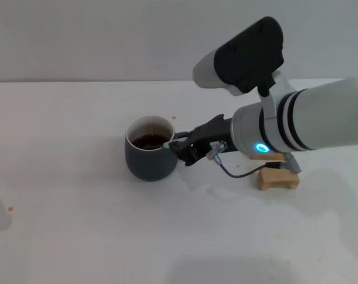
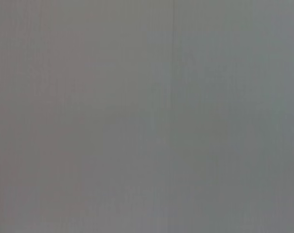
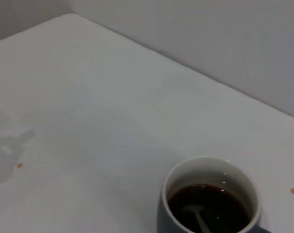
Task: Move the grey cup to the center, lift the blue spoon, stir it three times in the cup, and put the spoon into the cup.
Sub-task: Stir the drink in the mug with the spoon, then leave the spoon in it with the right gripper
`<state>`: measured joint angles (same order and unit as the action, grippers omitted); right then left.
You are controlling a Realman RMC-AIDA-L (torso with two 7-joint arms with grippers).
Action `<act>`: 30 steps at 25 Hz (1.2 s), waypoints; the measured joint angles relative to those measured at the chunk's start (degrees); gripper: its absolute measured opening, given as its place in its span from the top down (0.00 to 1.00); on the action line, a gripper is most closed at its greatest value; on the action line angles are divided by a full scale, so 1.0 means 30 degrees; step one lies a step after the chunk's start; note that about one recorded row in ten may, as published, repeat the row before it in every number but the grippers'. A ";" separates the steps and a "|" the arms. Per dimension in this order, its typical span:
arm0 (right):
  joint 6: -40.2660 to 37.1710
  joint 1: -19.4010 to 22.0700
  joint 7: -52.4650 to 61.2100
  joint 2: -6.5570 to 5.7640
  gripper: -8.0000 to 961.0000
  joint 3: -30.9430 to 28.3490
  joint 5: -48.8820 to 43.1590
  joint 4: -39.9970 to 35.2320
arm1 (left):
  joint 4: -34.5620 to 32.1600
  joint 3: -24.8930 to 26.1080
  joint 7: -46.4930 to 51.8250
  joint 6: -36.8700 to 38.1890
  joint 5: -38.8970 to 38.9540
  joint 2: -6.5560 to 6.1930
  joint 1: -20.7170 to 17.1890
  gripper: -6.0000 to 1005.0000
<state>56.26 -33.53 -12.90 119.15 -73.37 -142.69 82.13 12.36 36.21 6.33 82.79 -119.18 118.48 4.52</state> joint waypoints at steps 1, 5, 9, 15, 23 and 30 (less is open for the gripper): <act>-0.0045 -0.0016 0.0002 0.0004 0.82 0.0128 0.0060 0.0003 | -0.0004 0.0000 0.0003 0.0061 0.0000 -0.0001 -0.0014 1.00; -0.0243 -0.0162 0.0008 0.0037 0.82 0.0374 0.0104 -0.0008 | -0.0075 0.0000 0.0053 0.0326 -0.0001 -0.0005 -0.0070 1.00; -0.0866 -0.0466 0.0020 0.0056 0.82 0.0569 0.0113 -0.0285 | -0.0108 -0.0006 0.0062 0.0377 -0.0001 -0.0005 -0.0115 1.00; -0.1369 -0.0990 0.0019 0.0018 0.82 0.0599 0.0131 -0.0992 | -0.0105 -0.0029 0.0071 0.0384 0.0000 -0.0005 -0.0129 1.00; -0.1943 -0.1315 -0.0271 -0.0065 0.82 -0.0178 -0.0253 -0.1862 | -0.0053 -0.0030 0.0082 0.0384 0.0001 -0.0003 -0.0097 1.00; -0.1732 -0.0981 -0.0628 -0.0077 0.82 -0.0895 -0.0305 -0.1860 | -0.0057 -0.0029 0.0089 0.0333 0.0001 -0.0002 0.0046 1.00</act>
<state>51.07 -36.47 -14.78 118.91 -76.05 -143.61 76.55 12.19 36.12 6.60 83.79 -119.18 118.48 4.66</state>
